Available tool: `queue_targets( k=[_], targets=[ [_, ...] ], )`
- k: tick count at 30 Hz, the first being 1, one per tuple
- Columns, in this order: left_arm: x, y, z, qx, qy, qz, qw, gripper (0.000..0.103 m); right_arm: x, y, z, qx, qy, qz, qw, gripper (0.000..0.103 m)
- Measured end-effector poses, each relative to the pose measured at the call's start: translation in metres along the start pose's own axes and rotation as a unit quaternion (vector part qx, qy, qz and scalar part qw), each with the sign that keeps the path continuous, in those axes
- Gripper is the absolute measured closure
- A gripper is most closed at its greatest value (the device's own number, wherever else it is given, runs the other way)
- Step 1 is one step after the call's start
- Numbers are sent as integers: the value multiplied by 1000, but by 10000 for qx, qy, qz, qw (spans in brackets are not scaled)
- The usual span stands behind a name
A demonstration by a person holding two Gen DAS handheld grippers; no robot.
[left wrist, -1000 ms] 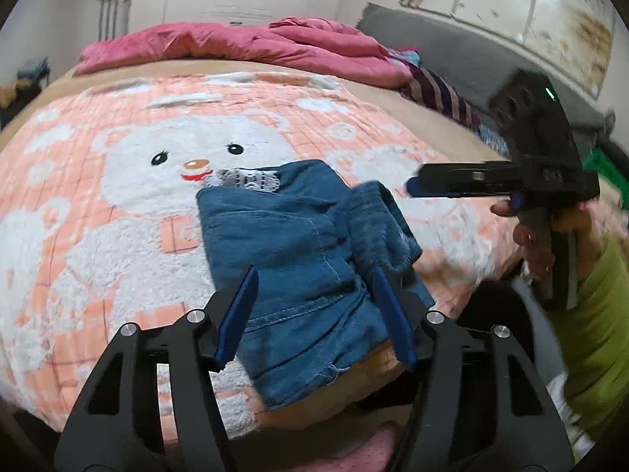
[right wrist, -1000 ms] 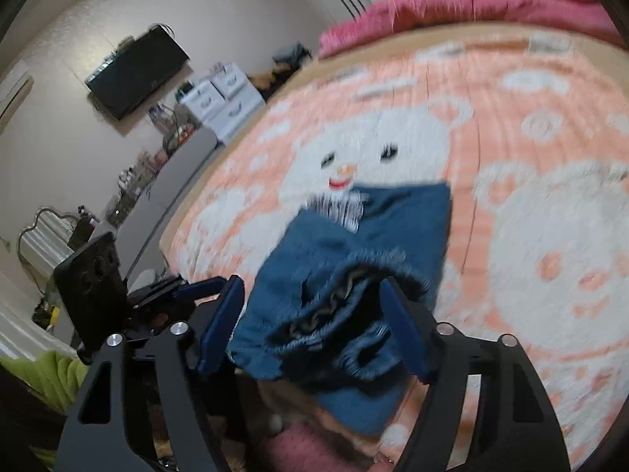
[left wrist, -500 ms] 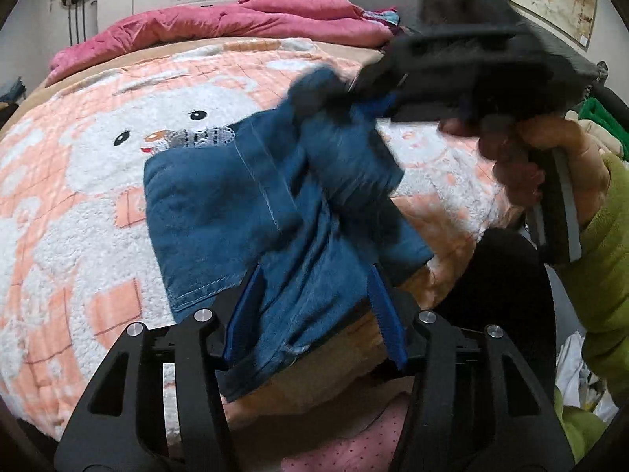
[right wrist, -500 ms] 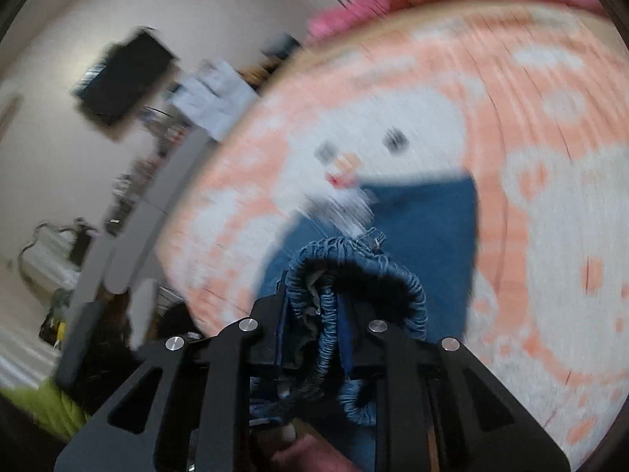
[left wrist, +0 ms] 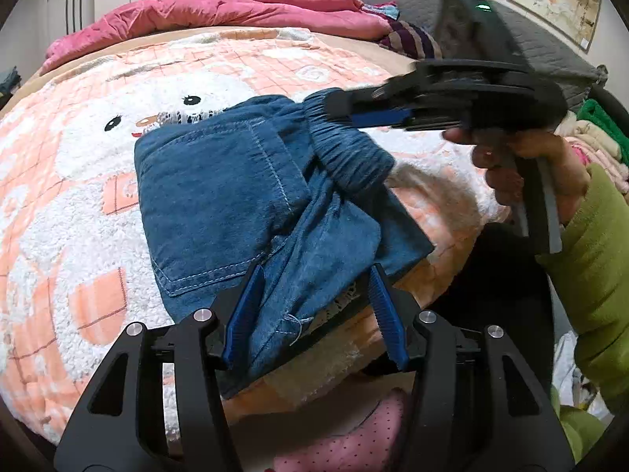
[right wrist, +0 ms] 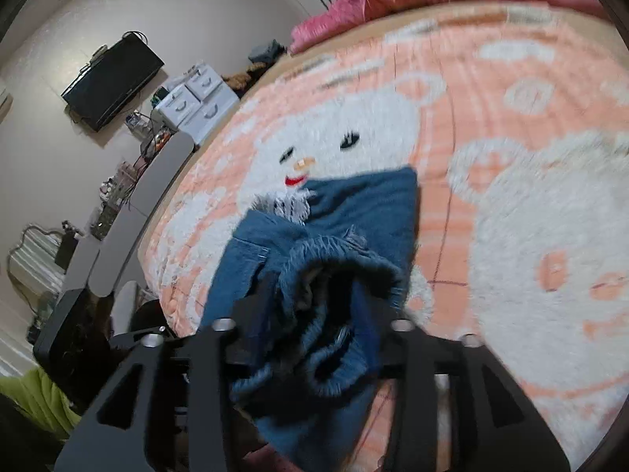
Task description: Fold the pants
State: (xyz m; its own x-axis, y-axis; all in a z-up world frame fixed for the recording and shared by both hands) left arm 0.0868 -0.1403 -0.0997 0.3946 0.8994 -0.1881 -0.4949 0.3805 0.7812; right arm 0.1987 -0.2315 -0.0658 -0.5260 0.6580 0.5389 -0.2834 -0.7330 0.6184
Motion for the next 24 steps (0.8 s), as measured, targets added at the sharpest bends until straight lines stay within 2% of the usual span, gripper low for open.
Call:
queue_targets(
  k=[3,7,10,14,17,19,20,22,24],
  targets=[
    [0,15,5,-142,120,-162,9997,50,12,27,-3,-313,326,-223,9987,46],
    [12,42,17,-479,239,-92,9985,46,40,46,-20,-455,1089,-530,9916,46],
    [38,51,29,-580,446,212,9971,45,61,43,-38,-324,1709,-789,9816,46],
    [69,44,45,-488,711,415,9954,45,79,30,-57,-83,2202,-986,9704,46],
    [76,39,58,-422,726,407,9956,45,93,21,-68,4,2469,-1052,9633,46],
    [80,33,67,-349,730,383,9960,45,97,14,-68,-15,2733,-1312,9529,46],
    [80,29,72,-320,737,339,9962,45,95,9,-65,-5,2809,-1498,9480,47],
    [79,20,82,-259,749,212,9966,45,87,-2,-58,67,2773,-1692,9457,48],
    [78,7,88,-169,776,160,9967,45,82,-12,-56,208,2752,-1651,9469,62]
  ],
)
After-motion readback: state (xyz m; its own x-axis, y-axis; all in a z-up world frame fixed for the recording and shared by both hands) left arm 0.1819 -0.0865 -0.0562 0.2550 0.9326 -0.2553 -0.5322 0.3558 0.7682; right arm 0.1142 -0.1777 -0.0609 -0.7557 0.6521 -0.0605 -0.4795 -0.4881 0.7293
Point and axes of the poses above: each gripper's, at about its wrist camera, not at the fingertips, and y roughly against the way its jaws point, x to its left, z to its top, the point moved 9 cm from there along -y, roughly the way its jaws point, and after that the axes turned 3 degrees about x, right-handed, at the moved point
